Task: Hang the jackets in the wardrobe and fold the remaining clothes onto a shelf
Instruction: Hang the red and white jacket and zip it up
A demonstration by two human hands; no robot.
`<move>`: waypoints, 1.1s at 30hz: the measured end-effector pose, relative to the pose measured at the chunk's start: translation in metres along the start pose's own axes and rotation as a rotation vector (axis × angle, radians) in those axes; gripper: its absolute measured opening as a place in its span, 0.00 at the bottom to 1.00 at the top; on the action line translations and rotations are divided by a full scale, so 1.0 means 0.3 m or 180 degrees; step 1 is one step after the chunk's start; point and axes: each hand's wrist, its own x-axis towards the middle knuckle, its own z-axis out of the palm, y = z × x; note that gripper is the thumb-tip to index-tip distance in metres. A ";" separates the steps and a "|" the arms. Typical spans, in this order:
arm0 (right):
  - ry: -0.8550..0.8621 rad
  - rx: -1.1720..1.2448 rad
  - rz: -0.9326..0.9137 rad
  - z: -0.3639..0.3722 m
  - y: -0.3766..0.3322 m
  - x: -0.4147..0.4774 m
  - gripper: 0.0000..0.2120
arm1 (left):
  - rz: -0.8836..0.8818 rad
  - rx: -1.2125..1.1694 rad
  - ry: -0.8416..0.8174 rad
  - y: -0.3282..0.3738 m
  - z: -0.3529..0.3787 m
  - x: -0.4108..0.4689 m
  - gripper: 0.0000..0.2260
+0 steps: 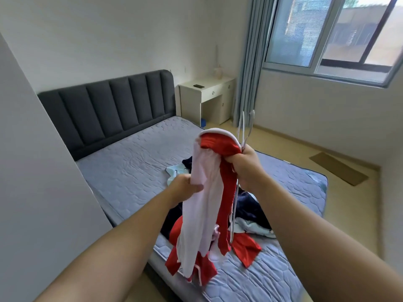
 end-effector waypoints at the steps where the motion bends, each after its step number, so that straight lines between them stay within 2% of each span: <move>1: 0.0092 -0.0041 -0.0038 -0.013 -0.005 -0.002 0.14 | 0.0011 -0.0070 0.0030 -0.001 -0.001 0.003 0.10; 6: 0.0485 -0.0308 -0.0060 -0.100 -0.004 -0.017 0.13 | 0.0117 -0.0155 0.0265 0.031 -0.031 0.017 0.15; 10: 0.0752 -0.0844 -0.0010 -0.156 0.017 -0.035 0.11 | 0.0288 -0.0280 0.0551 0.092 -0.042 0.015 0.17; 12: 0.0781 -0.1083 0.0030 -0.173 0.035 -0.044 0.11 | 0.0360 -0.0498 0.0388 0.136 -0.043 0.009 0.17; 14: 0.0803 -0.1158 0.0131 -0.179 0.046 -0.049 0.11 | 0.0361 -0.0806 0.0058 0.183 -0.038 0.000 0.22; 17: 0.0810 -0.0990 0.0310 -0.190 0.054 -0.049 0.11 | 0.0549 -0.0512 -0.0059 0.243 -0.036 -0.012 0.27; 21: 0.0748 -0.0698 0.0422 -0.202 0.061 -0.058 0.14 | 0.0949 -0.0016 0.0028 0.286 -0.051 -0.032 0.19; 25: 0.0699 -0.0614 0.0430 -0.193 0.057 -0.063 0.16 | 0.1017 -0.0127 0.0083 0.266 -0.050 -0.038 0.16; 29: 0.0567 -0.0592 0.0317 -0.171 0.048 -0.061 0.13 | 0.1034 -0.0274 0.0183 0.220 -0.033 -0.029 0.06; 31: 0.0434 -0.0672 0.0284 -0.162 0.042 -0.066 0.08 | 0.1006 -0.0358 0.0230 0.219 -0.025 -0.029 0.07; 33: 0.0234 -0.0934 0.0334 -0.156 0.034 -0.069 0.08 | 0.0950 -0.0437 0.0206 0.230 -0.029 -0.036 0.09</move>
